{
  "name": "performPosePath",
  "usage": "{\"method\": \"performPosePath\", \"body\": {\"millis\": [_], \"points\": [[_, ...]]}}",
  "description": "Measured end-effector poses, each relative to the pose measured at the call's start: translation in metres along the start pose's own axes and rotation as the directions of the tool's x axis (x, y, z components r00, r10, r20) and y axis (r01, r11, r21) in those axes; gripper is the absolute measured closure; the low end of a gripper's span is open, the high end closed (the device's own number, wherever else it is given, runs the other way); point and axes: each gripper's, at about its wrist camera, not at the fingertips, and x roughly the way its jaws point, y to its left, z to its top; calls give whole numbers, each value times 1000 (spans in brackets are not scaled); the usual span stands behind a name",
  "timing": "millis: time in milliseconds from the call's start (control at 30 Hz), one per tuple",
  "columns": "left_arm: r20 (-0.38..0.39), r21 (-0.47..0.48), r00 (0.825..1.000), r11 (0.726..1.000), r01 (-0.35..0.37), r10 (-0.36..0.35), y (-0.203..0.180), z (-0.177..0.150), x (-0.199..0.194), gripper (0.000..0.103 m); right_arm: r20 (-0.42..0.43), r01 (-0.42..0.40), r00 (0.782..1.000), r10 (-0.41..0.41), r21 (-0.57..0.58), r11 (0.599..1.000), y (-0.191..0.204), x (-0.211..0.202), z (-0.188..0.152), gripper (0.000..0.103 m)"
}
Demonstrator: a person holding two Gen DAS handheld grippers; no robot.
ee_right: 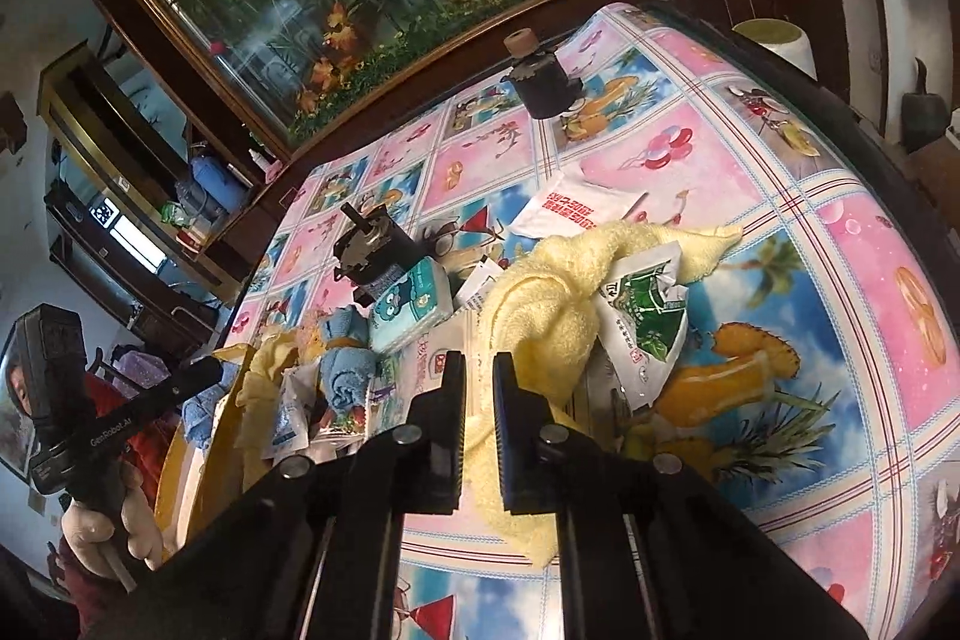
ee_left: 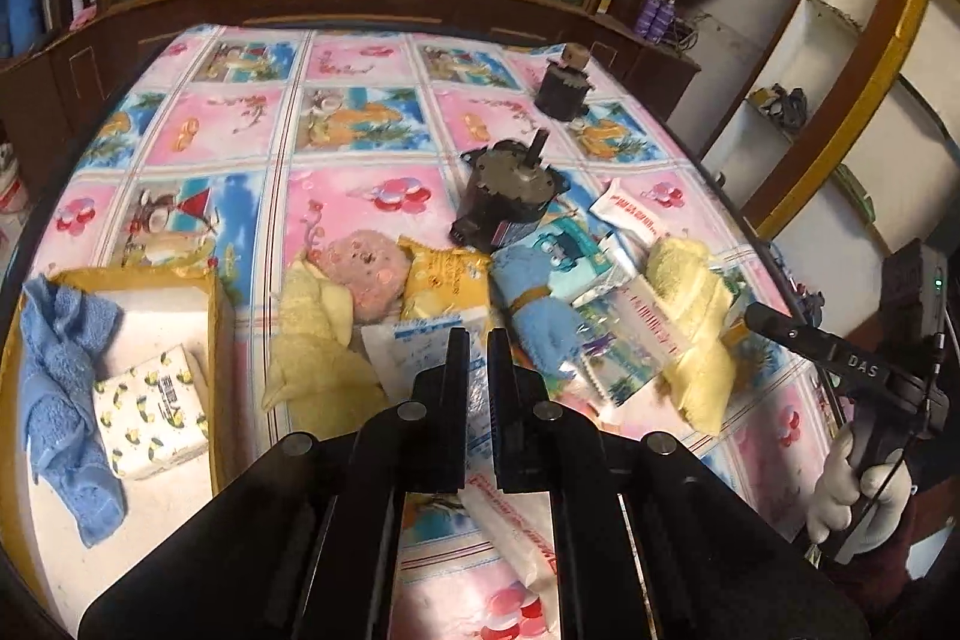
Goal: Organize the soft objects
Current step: 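Grasp the blue towel tied with an orange band with the right gripper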
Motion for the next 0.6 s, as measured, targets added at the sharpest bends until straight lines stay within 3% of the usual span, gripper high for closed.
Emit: {"method": "performPosePath", "body": {"millis": [33, 100, 267, 367, 400, 467, 500, 533, 567, 600], "points": [[-25, -14, 1000, 1000, -12, 12, 3, -3, 7, 91, -7, -3, 1000, 3, 10, 1000, -2, 1, -1, 94], [-79, -23, 996, 999, -40, 38, 5, -8, 25, 75, -29, -7, 1000, 8, 25, 1000, -4, 5, -2, 94], [-134, 1, 988, 997, -83, 82, -1, -13, 53, 67, -45, -19, 999, 19, 14, 1000, -1, 10, -3, 94], [-143, 14, 984, 994, -107, 108, -7, -13, 63, 50, -51, -48, 998, 46, -27, 998, 15, 12, -2, 94], [-145, 30, 981, 992, -122, 125, -10, -14, 67, 50, -52, -78, 996, 76, -41, 996, 22, 12, -1, 91], [-135, 46, 980, 989, -144, 149, -12, -14, 69, 50, -88, -209, 975, 206, -20, 978, 32, 16, 2, 62], [-134, 35, 980, 989, -141, 145, -11, -14, 69, 50, -108, -304, 946, 305, 26, 952, 33, 20, 4, 39], [-135, 22, 982, 991, -134, 136, -9, -13, 69, 51, -114, -372, 919, 378, 71, 925, 33, 23, 6, 29], [-132, 6, 983, 992, -126, 126, -6, -12, 68, 51, -116, -401, 904, 411, 98, 911, 33, 26, 8, 29], [-126, -9, 985, 992, -123, 121, -3, -11, 67, 52, -124, -383, 912, 391, 87, 920, 38, 29, 10, 29]]}}
